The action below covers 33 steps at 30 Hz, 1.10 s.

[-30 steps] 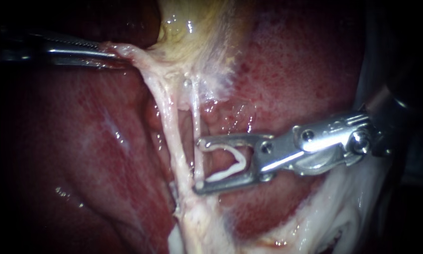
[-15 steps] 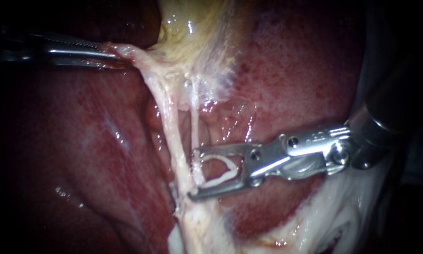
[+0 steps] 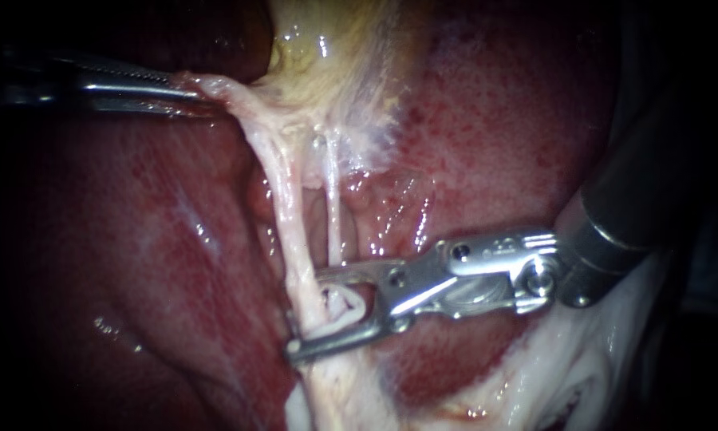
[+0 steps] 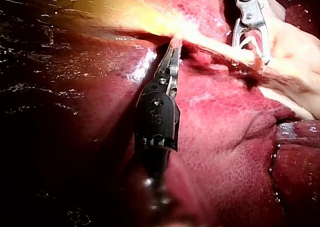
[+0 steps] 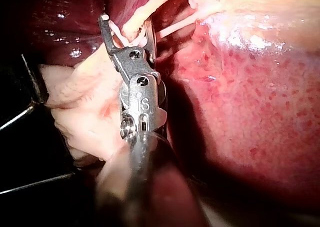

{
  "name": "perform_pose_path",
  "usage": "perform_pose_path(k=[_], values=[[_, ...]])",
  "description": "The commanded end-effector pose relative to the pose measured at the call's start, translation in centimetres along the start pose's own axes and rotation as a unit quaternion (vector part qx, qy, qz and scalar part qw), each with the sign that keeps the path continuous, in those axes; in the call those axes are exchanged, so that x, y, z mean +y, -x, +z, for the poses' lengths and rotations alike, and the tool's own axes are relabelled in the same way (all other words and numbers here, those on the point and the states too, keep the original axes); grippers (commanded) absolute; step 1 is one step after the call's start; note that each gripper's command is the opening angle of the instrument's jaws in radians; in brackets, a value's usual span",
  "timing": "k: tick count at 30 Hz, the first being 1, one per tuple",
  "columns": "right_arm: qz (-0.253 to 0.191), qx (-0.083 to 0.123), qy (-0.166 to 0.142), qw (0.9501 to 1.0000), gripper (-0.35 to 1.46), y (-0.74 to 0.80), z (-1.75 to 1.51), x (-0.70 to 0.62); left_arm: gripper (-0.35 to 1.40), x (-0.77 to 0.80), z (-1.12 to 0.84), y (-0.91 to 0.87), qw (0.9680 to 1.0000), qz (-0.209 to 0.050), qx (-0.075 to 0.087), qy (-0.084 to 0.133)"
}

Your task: Clipping first clip left tube

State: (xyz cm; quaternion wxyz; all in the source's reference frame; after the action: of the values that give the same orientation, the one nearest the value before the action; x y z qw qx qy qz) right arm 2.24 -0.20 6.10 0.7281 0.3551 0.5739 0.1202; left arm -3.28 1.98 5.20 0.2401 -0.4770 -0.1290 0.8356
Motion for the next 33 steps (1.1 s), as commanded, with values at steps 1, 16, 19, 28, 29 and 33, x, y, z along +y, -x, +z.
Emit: perform_pose_path(k=[1,16,19,28,29,33], values=[[-0.001,0.004,-0.003,1.0000,0.49,-0.02,0.02,-0.02,-0.35,0.00,0.00,0.00,1.0000,0.000,0.000,-0.001],[0.014,0.020,-0.021,0.9995,0.41,-0.46,0.02,-0.37,-0.35,-0.01,0.00,0.01,1.0000,0.000,0.000,0.000],[0.015,0.014,-0.022,0.9995,0.30,-0.47,-0.02,-0.40,-0.35,-0.01,0.00,0.01,1.0000,0.000,0.000,0.000],[0.020,-0.016,-0.015,0.9996,-0.05,-0.45,-0.06,-0.42,-0.35,-0.01,0.01,0.02,1.0000,0.000,0.000,0.000],[0.020,-0.016,-0.015,0.9996,-0.09,-0.46,-0.06,-0.43,-0.35,-0.01,0.01,0.02,1.0000,0.000,0.000,0.000],[0.028,-0.016,-0.015,0.9994,-0.23,-0.46,-0.06,-0.44,-0.35,-0.01,0.01,0.02,1.0000,0.000,0.000,0.000]])
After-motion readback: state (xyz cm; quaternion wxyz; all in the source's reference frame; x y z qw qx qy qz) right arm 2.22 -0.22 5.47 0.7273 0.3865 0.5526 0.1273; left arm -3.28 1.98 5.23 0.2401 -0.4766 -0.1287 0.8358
